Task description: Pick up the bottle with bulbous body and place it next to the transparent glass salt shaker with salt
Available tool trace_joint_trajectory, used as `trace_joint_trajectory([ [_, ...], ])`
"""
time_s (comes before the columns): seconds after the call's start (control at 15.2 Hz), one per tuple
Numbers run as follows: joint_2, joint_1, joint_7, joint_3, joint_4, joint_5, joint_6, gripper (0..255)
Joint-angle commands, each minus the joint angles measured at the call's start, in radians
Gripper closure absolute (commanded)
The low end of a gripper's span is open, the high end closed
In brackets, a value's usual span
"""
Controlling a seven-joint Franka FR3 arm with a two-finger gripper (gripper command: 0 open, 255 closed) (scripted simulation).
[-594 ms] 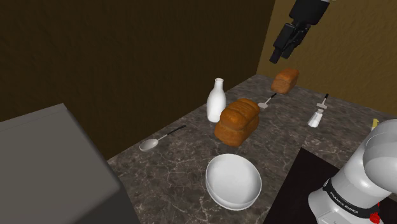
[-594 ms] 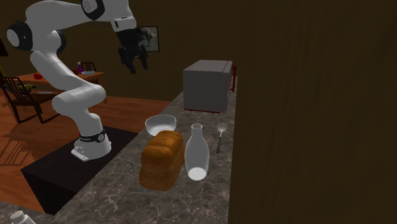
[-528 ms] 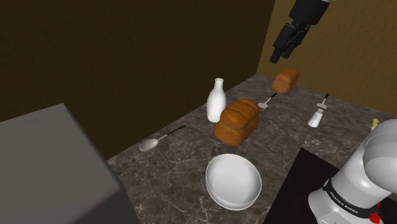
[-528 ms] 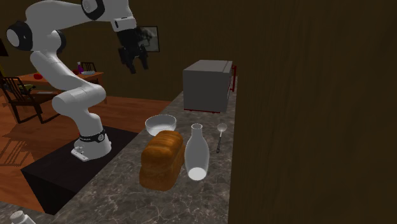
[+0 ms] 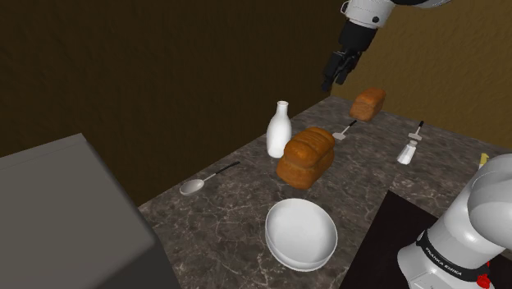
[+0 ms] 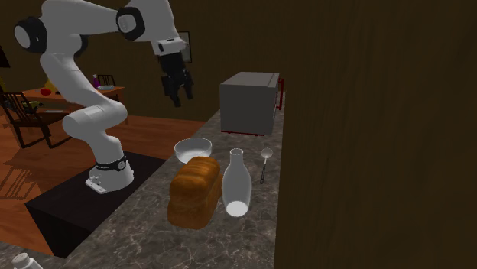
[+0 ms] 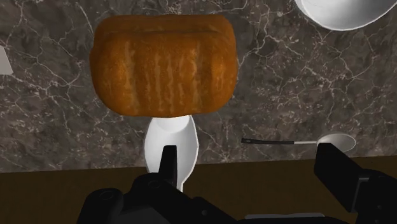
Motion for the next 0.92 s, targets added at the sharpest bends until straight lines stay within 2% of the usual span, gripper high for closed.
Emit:
trace_joint_trajectory([
  [0.0,0.065,-0.002,-0.023,-0.009,0.022,-0.007,0.039,0],
  [0.4,0.278,-0.007,-0.089,-0.032,0.105,-0.019,0.155,0],
  [0.86,0.541,-0.013,-0.161,-0.051,0.262,-0.023,0.246,0],
])
